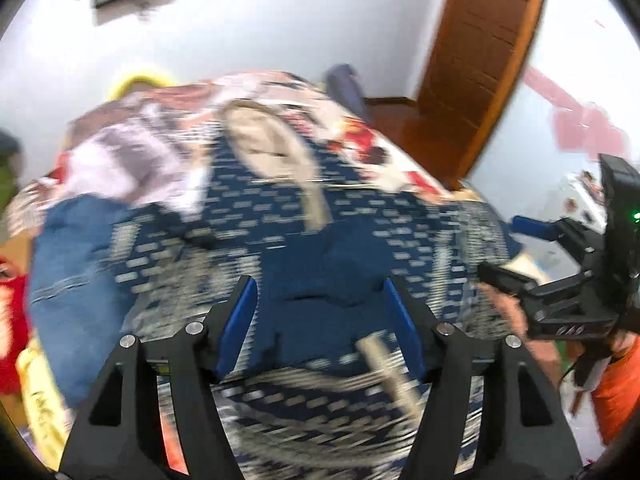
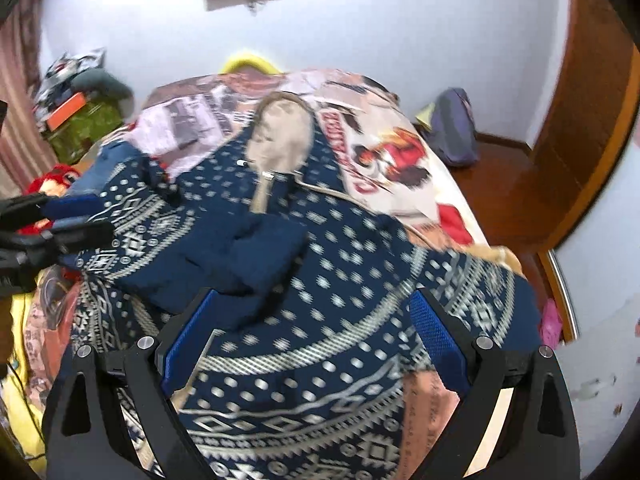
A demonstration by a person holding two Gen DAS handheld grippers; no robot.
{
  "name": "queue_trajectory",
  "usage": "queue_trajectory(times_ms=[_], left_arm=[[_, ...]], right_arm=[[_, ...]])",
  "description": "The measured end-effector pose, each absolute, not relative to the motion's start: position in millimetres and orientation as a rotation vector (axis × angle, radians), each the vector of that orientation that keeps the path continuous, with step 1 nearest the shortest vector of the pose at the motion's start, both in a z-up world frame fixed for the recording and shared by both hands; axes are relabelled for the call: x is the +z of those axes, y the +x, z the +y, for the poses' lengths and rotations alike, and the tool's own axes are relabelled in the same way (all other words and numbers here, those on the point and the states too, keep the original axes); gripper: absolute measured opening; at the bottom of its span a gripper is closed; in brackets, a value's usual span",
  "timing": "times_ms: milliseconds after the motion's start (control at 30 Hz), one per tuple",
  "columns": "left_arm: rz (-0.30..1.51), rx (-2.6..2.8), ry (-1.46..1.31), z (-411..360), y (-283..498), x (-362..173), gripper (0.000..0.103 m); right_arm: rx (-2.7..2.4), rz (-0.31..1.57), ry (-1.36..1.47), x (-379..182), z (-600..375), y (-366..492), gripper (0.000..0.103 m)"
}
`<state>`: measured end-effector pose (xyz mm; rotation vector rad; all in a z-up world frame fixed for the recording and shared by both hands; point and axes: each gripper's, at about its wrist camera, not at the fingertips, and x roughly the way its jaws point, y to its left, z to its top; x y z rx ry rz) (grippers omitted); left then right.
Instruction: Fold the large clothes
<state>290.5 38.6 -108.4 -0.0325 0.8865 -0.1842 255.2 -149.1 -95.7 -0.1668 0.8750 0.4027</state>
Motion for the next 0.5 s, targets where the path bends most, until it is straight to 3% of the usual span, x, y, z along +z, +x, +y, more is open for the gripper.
queue_trajectory(times_ms=[333,500], left_arm=[[1.008,0.072,-0.088,160,253,-158,0.067],[1.071,0.078,-0.137,177,244,-193,0.067]], right_arm=[[0.522,0.904,-0.315,-130,-69,266,0.093],[0.539,0.961,-0.355,-160,-36,279,0.091]])
